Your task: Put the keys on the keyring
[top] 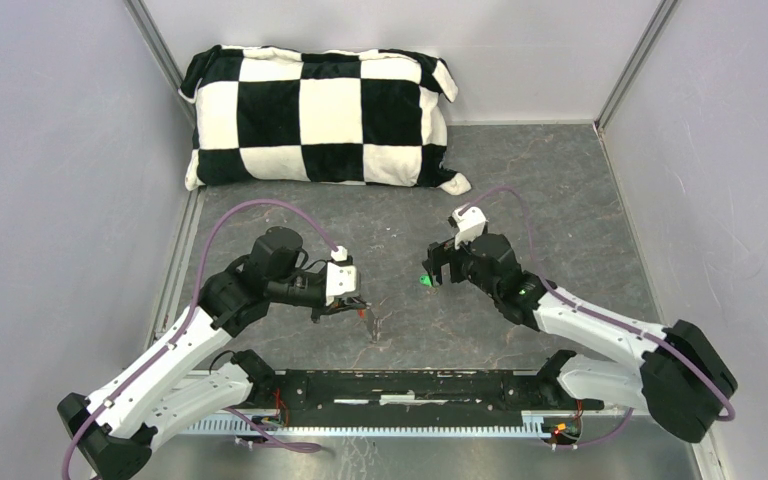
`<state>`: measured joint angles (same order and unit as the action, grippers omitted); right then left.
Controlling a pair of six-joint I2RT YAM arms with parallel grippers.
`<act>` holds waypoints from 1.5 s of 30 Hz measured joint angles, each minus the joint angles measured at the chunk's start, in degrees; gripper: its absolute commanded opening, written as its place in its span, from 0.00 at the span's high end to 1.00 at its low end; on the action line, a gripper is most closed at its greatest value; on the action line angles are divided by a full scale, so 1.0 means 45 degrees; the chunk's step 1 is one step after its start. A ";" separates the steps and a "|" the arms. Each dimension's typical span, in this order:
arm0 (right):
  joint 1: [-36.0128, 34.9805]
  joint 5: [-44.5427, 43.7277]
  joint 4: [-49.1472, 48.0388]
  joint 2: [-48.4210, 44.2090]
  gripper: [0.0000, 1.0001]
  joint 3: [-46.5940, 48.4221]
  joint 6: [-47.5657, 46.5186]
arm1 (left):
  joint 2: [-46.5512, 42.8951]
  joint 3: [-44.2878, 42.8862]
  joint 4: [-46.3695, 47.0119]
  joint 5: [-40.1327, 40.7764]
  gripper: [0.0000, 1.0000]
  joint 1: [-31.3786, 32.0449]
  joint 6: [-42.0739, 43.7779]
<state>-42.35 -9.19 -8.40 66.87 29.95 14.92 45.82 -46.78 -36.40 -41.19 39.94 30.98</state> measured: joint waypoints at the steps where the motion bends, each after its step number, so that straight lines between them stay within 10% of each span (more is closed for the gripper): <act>1: 0.0005 0.0005 -0.0170 -0.0321 0.02 0.0000 -0.0019 | 0.0010 -0.0044 0.0000 -0.0015 0.98 0.0000 0.0000; 16: -0.0146 -0.1219 -0.1180 -0.0845 0.02 -0.0865 -0.1001 | 0.0092 -0.0495 0.0005 -0.0233 0.98 0.0000 0.0000; 45: -0.3075 -0.4303 -0.1190 0.3502 0.58 -0.0257 0.1307 | 0.0233 -0.0495 -0.0005 -0.0262 0.98 0.0000 0.0000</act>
<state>-56.18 -28.56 -13.76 82.63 28.80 20.80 46.87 -49.01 -36.42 -42.37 39.94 30.98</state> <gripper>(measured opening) 0.504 0.043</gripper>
